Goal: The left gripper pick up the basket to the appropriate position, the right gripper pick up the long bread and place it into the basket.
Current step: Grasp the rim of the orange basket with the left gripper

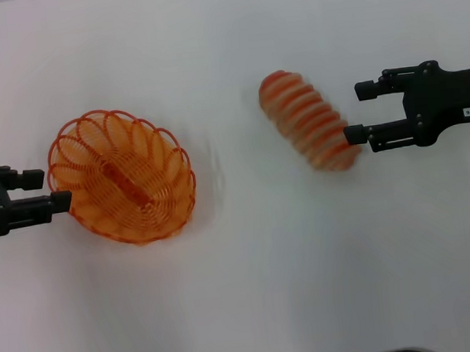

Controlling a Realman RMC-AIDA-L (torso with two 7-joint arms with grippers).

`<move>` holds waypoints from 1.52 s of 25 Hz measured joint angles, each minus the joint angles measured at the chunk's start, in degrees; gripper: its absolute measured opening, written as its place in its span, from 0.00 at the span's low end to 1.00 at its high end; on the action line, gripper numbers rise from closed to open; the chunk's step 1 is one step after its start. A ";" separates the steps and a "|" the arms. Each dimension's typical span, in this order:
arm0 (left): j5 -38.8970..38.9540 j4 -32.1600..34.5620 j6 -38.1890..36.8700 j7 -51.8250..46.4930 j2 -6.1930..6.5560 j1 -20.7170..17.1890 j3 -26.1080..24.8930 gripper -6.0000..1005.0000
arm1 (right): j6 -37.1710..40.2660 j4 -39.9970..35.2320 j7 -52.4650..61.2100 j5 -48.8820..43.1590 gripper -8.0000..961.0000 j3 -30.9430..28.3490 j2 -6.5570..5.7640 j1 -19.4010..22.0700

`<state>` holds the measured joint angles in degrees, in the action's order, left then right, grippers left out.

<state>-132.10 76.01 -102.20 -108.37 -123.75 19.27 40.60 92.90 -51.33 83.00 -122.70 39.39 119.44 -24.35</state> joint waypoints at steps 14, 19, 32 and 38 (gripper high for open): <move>-0.10 0.09 0.08 -1.99 0.00 0.61 0.00 0.59 | 0.00 0.00 0.06 0.00 0.83 0.39 0.00 0.00; -0.36 0.20 1.13 -5.44 0.20 3.50 0.00 0.60 | -0.14 0.02 -0.01 0.02 0.82 0.42 0.00 0.13; -19.01 -3.17 10.64 -17.21 0.50 22.41 7.21 0.62 | -0.99 0.63 -0.51 0.44 0.82 0.64 0.08 -0.53; -27.18 -5.28 10.80 -22.29 1.58 28.31 12.21 0.63 | -1.32 1.37 -1.07 0.50 0.82 0.78 0.18 -0.87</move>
<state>-159.28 70.73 -91.40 -130.65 -122.17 47.57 52.81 91.58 -49.95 81.92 -122.20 40.17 119.62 -25.22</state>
